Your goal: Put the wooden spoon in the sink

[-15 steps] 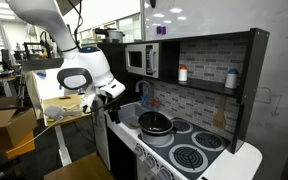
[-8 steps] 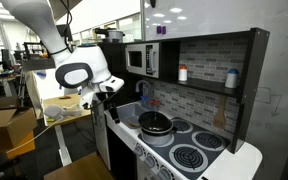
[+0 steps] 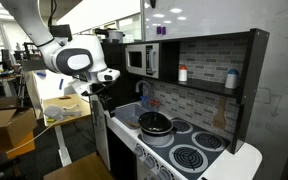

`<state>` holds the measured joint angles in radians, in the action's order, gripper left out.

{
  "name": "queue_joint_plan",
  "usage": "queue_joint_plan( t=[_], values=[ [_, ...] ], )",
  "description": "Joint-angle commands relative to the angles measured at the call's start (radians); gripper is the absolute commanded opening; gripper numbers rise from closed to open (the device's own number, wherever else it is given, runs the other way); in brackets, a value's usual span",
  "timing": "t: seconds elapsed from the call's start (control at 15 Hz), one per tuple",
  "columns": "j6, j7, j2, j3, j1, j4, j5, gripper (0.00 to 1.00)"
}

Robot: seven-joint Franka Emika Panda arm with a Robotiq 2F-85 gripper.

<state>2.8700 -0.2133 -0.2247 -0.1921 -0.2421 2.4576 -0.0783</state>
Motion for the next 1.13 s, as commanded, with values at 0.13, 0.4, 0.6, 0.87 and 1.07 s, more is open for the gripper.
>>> queue_joint_plan(
  t=[0.13,0.4,0.6,0.87,1.07],
  values=[
    [-0.172,-0.057,0.149,0.046,0.058,0.069,0.188,1.0],
    [-0.288,-0.075,0.257,0.105,0.095,0.125,0.263,1.0],
    [-0.354,-0.091,0.341,0.159,0.119,0.177,0.296,1.0],
    [-0.344,-0.104,0.445,0.218,0.135,0.248,0.235,1.0],
    [-0.355,-0.09,0.432,0.238,0.148,0.234,0.234,1.0]
  ],
)
